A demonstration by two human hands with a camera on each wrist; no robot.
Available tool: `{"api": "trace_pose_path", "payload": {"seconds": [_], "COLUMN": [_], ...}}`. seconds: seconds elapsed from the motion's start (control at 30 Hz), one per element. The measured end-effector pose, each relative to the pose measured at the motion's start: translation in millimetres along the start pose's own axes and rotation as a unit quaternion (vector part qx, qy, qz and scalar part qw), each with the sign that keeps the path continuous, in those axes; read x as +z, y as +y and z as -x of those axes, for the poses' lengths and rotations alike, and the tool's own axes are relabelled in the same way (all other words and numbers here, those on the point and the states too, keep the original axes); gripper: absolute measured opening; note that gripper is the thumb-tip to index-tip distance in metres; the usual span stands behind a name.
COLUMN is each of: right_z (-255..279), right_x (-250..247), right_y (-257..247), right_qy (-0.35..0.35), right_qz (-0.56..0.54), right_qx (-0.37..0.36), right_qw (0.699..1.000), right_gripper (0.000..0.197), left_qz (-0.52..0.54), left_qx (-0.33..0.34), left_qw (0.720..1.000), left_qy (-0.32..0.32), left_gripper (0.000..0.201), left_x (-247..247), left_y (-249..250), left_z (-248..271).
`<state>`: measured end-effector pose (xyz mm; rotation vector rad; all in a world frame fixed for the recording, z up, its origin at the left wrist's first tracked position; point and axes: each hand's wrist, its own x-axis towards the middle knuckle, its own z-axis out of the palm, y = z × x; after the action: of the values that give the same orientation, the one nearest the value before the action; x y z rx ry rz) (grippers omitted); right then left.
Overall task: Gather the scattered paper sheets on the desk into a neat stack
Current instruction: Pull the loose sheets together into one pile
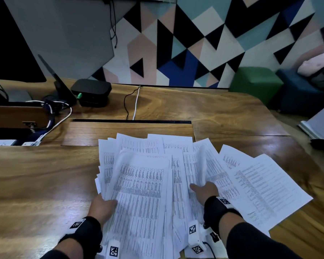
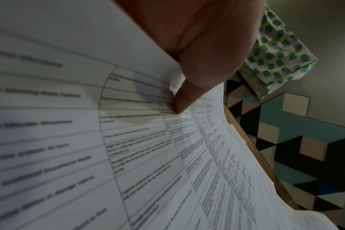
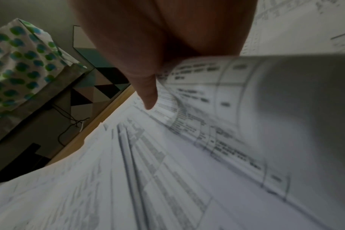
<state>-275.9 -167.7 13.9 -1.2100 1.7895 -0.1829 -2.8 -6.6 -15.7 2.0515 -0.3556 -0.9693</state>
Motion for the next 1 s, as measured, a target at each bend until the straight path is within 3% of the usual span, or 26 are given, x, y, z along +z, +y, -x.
{"api": "trace_pose_path", "payload": {"seconds": [0.17, 0.33, 0.43, 0.6, 0.77, 1.0], "right_z": [-2.1, 6.8, 4.2, -1.9, -4.1, -1.8], "right_x": [13.4, 32.9, 49.3, 69.5, 70.9, 73.8], "right_y": [-8.8, -14.2, -13.1, -11.2, -11.1, -11.9], "right_qy": [-0.012, -0.014, 0.018, 0.032, 0.021, 0.009], "right_qz": [0.009, 0.141, 0.225, 0.162, 0.022, 0.038], "right_qx": [0.007, 0.024, 0.017, -0.011, 0.044, 0.027], "right_qw": [1.000, 0.990, 0.974, 0.986, 0.999, 0.999], "right_gripper": [0.076, 0.070, 0.053, 0.020, 0.059, 0.052], "left_qz": [0.001, 0.008, 0.013, 0.011, 0.009, 0.008], "left_qx": [-0.001, 0.003, 0.006, 0.007, 0.005, 0.004], "left_qw": [1.000, 1.000, 1.000, 1.000, 1.000, 1.000], "left_qy": [-0.004, -0.002, 0.004, 0.008, 0.012, 0.013], "left_gripper": [0.018, 0.019, 0.018, 0.016, 0.014, 0.015], "left_x": [-1.3, -0.8, 0.2, 1.2, 2.0, 2.3], "left_y": [0.3, 0.9, -0.4, 0.0, 1.4, 3.2], "left_z": [1.0, 1.9, 1.8, 2.6, 4.9, 8.3]}}
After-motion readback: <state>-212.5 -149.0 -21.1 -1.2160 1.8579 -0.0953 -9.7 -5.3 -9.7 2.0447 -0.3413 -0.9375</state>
